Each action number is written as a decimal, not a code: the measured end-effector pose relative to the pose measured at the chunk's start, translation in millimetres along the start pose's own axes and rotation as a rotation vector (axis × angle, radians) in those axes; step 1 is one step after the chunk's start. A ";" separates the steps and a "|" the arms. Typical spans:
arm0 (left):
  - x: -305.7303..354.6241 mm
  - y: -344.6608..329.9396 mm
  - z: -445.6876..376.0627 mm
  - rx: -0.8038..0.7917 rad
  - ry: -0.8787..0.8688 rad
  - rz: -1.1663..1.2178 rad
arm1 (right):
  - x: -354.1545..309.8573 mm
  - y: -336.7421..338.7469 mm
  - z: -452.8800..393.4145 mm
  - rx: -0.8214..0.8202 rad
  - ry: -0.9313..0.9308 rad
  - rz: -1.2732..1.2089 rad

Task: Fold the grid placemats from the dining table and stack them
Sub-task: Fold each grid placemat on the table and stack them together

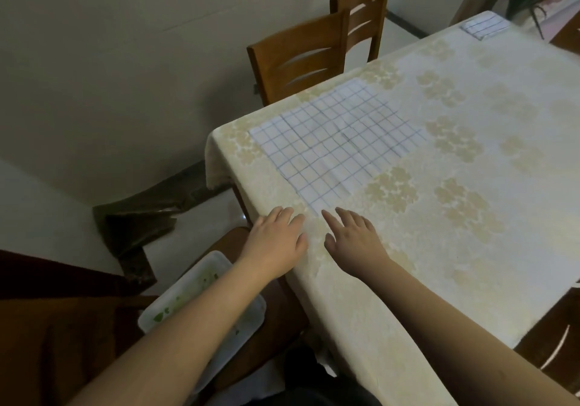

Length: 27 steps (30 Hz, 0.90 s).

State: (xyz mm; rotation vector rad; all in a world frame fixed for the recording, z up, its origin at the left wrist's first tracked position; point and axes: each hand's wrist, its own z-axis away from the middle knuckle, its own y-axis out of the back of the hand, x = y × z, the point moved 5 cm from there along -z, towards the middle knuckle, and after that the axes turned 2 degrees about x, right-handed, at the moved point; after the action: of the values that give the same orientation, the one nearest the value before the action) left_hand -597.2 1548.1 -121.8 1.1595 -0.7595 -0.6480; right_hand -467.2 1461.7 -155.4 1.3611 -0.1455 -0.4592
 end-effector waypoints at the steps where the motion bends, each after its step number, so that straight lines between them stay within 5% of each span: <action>1: -1.8 -2.6 -9.2 -0.014 0.008 -0.001 | 3.0 -6.2 -12.3 -0.024 0.014 0.006; 10: -17.8 -20.7 -64.1 -0.064 0.069 0.030 | 21.5 -82.3 -77.9 -0.219 0.024 -0.009; 27: 2.6 -32.9 -26.7 -0.109 0.018 0.005 | 37.0 -89.4 -49.2 -0.221 0.003 -0.036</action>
State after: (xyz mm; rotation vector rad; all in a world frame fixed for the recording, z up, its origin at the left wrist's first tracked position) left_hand -576.3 1551.8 -158.6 1.0627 -0.7026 -0.6661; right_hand -436.8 1479.5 -258.1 1.1485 -0.0656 -0.4891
